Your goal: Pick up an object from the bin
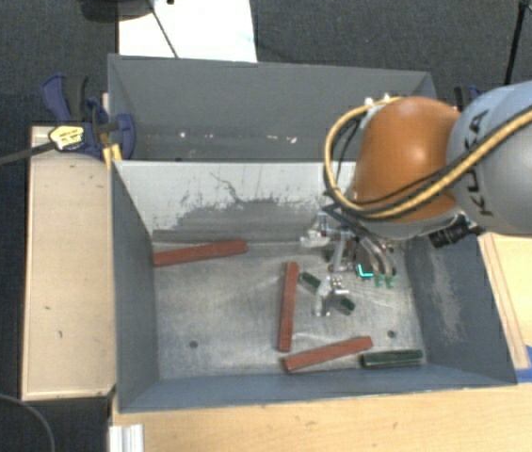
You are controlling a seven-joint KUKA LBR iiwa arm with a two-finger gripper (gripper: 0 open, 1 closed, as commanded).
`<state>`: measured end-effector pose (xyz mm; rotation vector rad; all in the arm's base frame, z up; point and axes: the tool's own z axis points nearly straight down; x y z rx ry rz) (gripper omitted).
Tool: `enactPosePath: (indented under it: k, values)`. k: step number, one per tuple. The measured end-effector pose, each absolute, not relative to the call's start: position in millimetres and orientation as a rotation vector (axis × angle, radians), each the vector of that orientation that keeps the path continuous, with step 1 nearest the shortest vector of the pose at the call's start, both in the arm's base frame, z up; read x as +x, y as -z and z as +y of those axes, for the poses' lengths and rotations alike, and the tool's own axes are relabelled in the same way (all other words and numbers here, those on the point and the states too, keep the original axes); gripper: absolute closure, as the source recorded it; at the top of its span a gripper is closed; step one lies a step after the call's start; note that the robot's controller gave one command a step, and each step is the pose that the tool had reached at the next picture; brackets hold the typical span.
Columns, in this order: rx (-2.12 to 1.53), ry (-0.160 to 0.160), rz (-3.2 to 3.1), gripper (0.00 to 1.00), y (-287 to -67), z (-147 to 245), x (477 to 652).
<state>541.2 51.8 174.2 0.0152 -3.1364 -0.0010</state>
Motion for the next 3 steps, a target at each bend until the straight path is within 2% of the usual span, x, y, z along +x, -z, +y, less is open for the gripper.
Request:
enactPosePath:
  k: [1, 2, 3]
  values:
    - [0.013, 0.002, -3.144, 0.00, -178.1, 51.6, 543.0]
    - [0.097, 0.001, -3.150, 0.00, -136.5, 41.8, 564.7]
    - [0.170, 0.002, -3.155, 1.00, -76.2, 6.7, 563.4]
